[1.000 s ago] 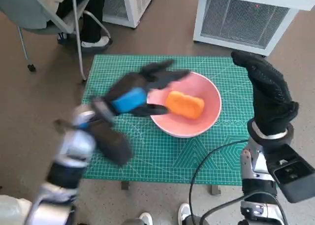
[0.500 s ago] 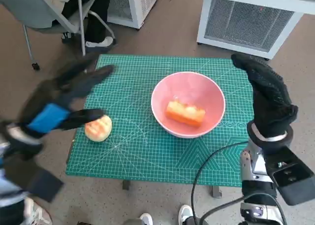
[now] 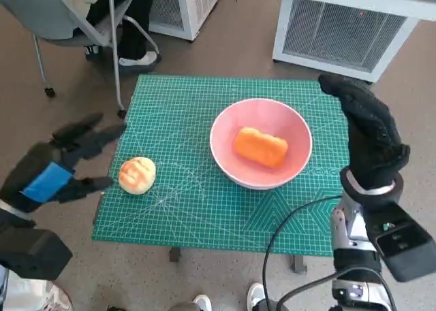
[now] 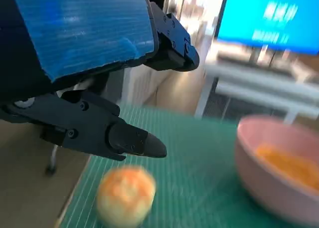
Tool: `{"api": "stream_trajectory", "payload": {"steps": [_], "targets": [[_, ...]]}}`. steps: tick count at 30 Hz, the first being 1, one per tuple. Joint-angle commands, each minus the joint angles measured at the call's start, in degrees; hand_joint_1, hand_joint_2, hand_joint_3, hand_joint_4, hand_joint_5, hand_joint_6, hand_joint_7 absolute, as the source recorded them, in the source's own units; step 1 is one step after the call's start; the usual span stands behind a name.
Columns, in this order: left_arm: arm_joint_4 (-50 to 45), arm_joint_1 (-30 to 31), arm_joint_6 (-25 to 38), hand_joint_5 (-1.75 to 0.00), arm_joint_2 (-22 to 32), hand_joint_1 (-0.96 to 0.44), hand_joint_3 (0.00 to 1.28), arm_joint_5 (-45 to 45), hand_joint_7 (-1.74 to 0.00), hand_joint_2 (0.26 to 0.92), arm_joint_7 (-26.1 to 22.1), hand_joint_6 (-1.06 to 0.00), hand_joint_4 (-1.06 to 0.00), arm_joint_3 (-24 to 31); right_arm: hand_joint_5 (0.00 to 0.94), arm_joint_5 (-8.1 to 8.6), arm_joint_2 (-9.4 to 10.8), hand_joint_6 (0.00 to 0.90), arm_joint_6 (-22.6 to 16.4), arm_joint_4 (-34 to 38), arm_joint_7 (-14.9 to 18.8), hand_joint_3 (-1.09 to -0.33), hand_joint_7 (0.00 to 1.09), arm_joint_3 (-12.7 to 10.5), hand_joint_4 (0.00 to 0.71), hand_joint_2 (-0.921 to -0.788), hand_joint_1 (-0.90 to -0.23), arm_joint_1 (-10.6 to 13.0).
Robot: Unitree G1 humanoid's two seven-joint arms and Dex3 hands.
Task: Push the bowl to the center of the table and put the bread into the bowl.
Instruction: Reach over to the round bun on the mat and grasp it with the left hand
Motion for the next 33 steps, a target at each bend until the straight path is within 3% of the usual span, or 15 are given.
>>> {"api": "stream_trajectory", "payload": {"steps": [1,10,24,30,33], "targets": [[2.90,0.21,-0.17,0.00,0.05,-0.28,0.00,-0.87,-0.01,0.881,-1.35,-0.47,-0.29,-2.56,0.001,1.15,0.05,-0.001,1.19,0.99,1.36,-0.741,0.65,0.47,0.248,-0.921,-0.603,-0.12],[9.14,-3.00,1.22,0.00,-1.14,-0.20,0.00,0.45,0.00,0.850,-1.95,-0.45,-0.28,-8.55,0.001,1.90,-0.17,-0.001,2.00,1.64,2.64,-0.740,0.65,0.40,0.248,-0.921,-0.597,-0.62],[24.11,-12.58,2.57,-0.01,-3.77,-0.14,0.00,4.70,0.00,0.862,-0.81,-0.43,-0.30,-17.44,0.001,0.94,-0.55,-0.001,2.06,1.50,2.65,-0.740,0.65,0.20,0.249,-0.921,-0.604,-0.70],[31.47,-16.66,2.89,-0.02,-4.71,-0.11,0.01,9.17,-0.03,0.890,2.63,-0.55,-0.47,-20.77,0.001,0.67,-0.73,-0.001,2.11,0.98,2.56,-0.742,0.65,0.18,0.249,-0.921,-0.602,-0.36],[34.21,-17.86,3.35,-0.07,-5.11,-0.08,0.03,11.35,-0.08,0.912,4.89,-0.66,-0.63,-22.01,0.001,0.69,-0.86,-0.001,2.15,0.63,2.56,-0.743,0.65,0.11,0.249,-0.921,-0.604,-0.10]]}}
